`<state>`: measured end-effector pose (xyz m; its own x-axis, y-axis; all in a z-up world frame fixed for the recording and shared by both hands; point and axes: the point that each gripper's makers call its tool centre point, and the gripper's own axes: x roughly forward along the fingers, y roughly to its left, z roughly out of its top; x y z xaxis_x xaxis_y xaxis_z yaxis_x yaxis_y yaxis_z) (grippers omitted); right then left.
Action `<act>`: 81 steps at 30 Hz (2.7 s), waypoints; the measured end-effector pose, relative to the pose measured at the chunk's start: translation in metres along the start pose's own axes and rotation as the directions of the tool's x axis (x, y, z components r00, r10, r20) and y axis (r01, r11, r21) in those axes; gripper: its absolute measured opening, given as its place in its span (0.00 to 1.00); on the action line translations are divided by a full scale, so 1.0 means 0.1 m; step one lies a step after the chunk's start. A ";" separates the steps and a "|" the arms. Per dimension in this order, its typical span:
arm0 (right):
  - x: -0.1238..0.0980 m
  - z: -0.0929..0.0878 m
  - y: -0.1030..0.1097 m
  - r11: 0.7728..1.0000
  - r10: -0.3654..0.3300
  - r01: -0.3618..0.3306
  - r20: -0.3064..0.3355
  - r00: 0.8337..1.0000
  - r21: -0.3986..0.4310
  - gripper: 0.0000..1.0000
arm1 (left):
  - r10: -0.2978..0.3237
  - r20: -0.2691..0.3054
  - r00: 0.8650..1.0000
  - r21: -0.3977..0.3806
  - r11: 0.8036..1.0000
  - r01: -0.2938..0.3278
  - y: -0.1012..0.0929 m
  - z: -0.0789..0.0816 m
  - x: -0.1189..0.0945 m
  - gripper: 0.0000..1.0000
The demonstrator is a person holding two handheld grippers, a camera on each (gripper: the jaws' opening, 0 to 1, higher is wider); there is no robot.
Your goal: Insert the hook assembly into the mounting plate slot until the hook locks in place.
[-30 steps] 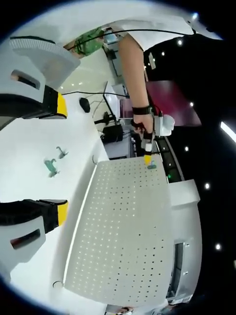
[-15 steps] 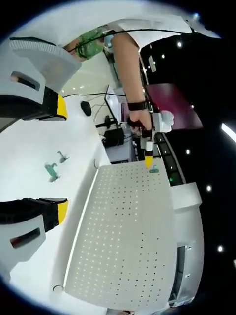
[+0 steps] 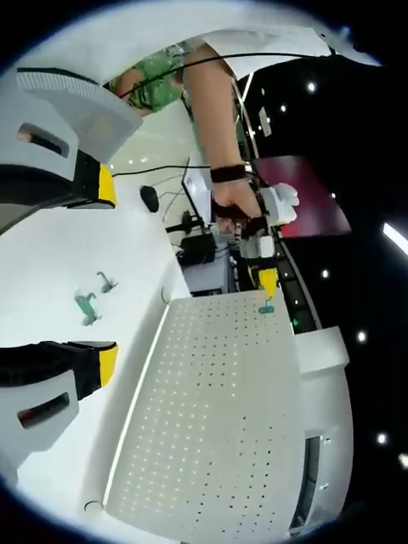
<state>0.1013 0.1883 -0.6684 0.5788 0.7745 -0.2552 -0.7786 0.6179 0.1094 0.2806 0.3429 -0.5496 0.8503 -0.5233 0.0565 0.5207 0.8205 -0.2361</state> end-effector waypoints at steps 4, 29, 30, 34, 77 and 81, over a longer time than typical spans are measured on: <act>0.01 0.01 0.04 1.000 0.011 -0.011 0.002 1.000 -0.006 0.63 | -0.021 -0.037 0.999 -0.012 1.000 0.020 -0.08 -0.12 -0.07 0.63; 0.20 -0.09 0.08 1.000 -0.009 0.009 -0.018 1.000 0.030 0.57 | -0.029 -0.096 0.995 0.162 0.986 0.045 -0.42 -0.64 -0.53 0.84; 0.21 -0.10 0.08 0.999 -0.007 0.008 -0.020 1.000 0.038 0.58 | -0.033 -0.103 0.994 0.160 0.986 0.049 -0.43 -0.66 -0.55 0.84; 0.25 -0.15 0.07 0.999 -0.006 0.007 -0.037 0.999 0.052 0.58 | -0.037 -0.119 0.992 0.151 0.987 0.055 -0.46 -0.74 -0.61 0.84; 0.68 -0.60 -0.02 0.996 0.029 -0.010 -0.215 0.976 0.087 0.46 | 0.031 -0.169 0.985 0.196 0.981 0.003 -0.48 -1.34 -1.02 0.86; 0.75 -0.66 -0.05 0.996 0.036 -0.014 -0.236 0.971 0.091 0.45 | 0.037 -0.195 0.980 0.205 0.979 0.004 -0.47 -1.39 -1.04 0.86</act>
<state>0.1321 0.2345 -0.7514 0.4772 0.7423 -0.4704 -0.7617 0.6164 0.1998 0.1568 0.3264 -0.6787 0.8373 -0.5278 -0.1423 0.5292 0.8479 -0.0315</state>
